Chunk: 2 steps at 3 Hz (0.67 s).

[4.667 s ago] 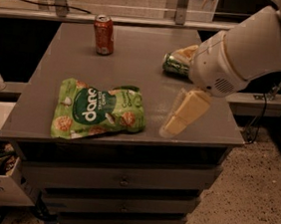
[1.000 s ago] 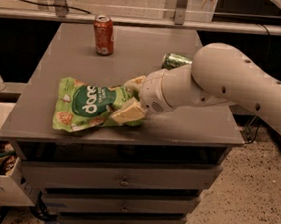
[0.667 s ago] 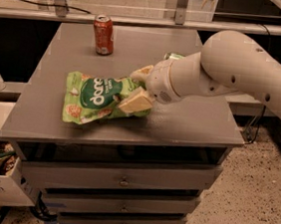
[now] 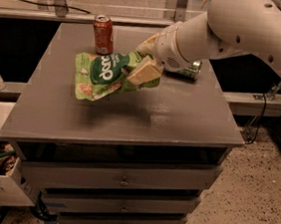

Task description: Move green rice chip bag near coke can

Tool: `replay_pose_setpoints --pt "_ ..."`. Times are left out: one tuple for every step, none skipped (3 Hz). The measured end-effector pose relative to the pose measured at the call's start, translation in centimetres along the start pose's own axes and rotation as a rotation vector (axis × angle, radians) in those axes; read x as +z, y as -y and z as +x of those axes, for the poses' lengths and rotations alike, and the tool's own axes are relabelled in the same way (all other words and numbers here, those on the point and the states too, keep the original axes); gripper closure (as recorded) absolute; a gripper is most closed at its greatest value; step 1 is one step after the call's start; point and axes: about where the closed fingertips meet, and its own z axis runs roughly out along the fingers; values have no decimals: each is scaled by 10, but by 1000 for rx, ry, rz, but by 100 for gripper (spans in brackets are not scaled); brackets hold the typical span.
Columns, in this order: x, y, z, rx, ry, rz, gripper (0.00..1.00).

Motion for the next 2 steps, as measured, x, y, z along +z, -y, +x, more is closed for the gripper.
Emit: replay_pose_setpoints --pt "3 4 -1 -17 1 -1 100" --pt "13 17 5 -71 -31 -6 100"
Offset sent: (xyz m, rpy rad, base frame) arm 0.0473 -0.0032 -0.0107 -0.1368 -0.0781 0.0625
